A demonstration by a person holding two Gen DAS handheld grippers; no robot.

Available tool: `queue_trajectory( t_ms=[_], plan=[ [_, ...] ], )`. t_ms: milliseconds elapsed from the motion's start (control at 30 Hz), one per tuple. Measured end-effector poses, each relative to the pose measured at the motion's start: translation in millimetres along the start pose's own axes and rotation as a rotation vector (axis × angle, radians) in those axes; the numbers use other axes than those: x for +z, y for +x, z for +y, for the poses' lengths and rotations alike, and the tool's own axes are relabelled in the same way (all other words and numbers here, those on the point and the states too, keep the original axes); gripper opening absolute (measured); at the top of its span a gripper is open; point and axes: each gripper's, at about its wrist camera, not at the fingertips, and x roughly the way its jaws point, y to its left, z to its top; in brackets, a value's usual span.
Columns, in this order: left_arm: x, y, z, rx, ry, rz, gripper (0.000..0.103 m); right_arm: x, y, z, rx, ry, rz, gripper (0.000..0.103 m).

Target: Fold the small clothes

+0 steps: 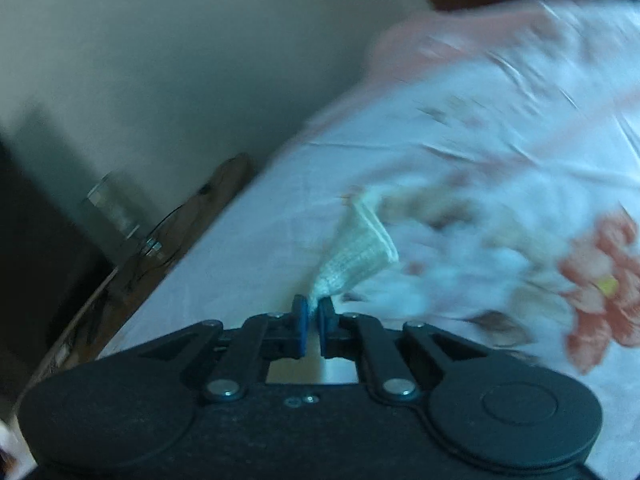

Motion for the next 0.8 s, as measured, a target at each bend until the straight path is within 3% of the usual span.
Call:
queue_trajectory(
  t_ms=[67,167,300,433,567,633,700,800],
  plan=[
    [3,0,8,0.011,-0.002,-0.01,0.103,-8,-8,39,0.054,-0.107,0.0,0.007],
    [7,0,22,-0.039,-0.03,-0.022,0.103,-37,-19,114,0.178,-0.273,0.031,0.007],
    [8,2,42,-0.061,-0.074,-0.02,0.103,-105,-30,213,0.365,-0.428,0.146,0.007],
    [8,0,64,-0.086,-0.093,-0.023,0.103,-181,-39,283,0.485,-0.56,0.263,0.007],
    [11,1,78,-0.082,-0.098,-0.03,0.103,-246,-38,331,0.561,-0.634,0.377,0.009],
    [12,4,77,-0.08,-0.088,-0.027,0.103,-271,-37,344,0.595,-0.651,0.453,0.023],
    [14,7,70,-0.113,-0.092,-0.029,0.103,-285,-52,348,0.618,-0.705,0.434,0.026],
    [18,12,48,-0.202,-0.102,-0.036,0.103,-275,-75,334,0.616,-0.71,0.366,0.027]
  ],
)
